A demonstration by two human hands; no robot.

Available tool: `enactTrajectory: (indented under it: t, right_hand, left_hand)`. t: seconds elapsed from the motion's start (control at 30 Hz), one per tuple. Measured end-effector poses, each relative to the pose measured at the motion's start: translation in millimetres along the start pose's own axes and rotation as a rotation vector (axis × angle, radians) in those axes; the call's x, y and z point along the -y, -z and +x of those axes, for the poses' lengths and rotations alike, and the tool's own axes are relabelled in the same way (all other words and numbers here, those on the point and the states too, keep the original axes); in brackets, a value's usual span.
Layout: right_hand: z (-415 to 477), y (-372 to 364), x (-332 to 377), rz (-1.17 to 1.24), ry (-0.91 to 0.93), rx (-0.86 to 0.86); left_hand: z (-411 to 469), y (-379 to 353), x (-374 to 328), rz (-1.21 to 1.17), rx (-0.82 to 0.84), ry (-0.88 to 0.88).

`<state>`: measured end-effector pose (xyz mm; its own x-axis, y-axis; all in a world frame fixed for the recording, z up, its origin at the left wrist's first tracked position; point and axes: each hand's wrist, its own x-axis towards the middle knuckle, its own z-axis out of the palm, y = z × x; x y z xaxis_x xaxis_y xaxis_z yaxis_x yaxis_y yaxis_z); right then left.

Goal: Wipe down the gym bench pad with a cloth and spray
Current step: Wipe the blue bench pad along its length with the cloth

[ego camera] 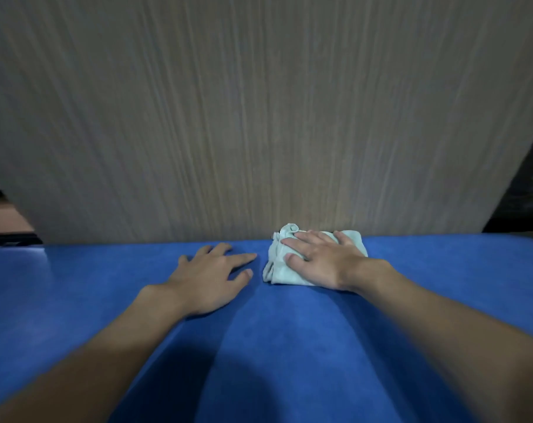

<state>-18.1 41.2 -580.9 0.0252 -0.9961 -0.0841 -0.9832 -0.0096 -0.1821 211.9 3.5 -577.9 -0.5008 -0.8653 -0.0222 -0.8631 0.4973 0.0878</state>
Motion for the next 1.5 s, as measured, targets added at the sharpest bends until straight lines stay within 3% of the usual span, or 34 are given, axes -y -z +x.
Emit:
enactTrajectory:
  t: [0.3, 0.57, 0.87, 1.13, 1.5]
  right_hand:
    - [-43.7, 12.9, -94.5, -0.002, -0.129, -0.039]
    - [-84.7, 26.3, -187.8, -0.021, -0.340, -0.078]
    - [-133.0, 43.5, -249.4, 0.064, -0.627, -0.080]
    - [-164.1, 36.5, -230.4, 0.037, -0.710, -0.096]
    - [-143.7, 15.3, -150.2, -0.063, -0.513, -0.053]
  left_hand:
    - [22.1, -4.2, -86.6, -0.013, 0.007, -0.162]
    - [36.7, -11.5, -182.1, -0.166, -0.037, -0.432]
    - [39.7, -15.2, -210.4, -0.104, 0.131, -0.386]
    - [39.3, -15.3, -210.0, -0.117, 0.132, -0.392]
    - [18.8, -12.6, -182.8, -0.189, 0.023, -0.438]
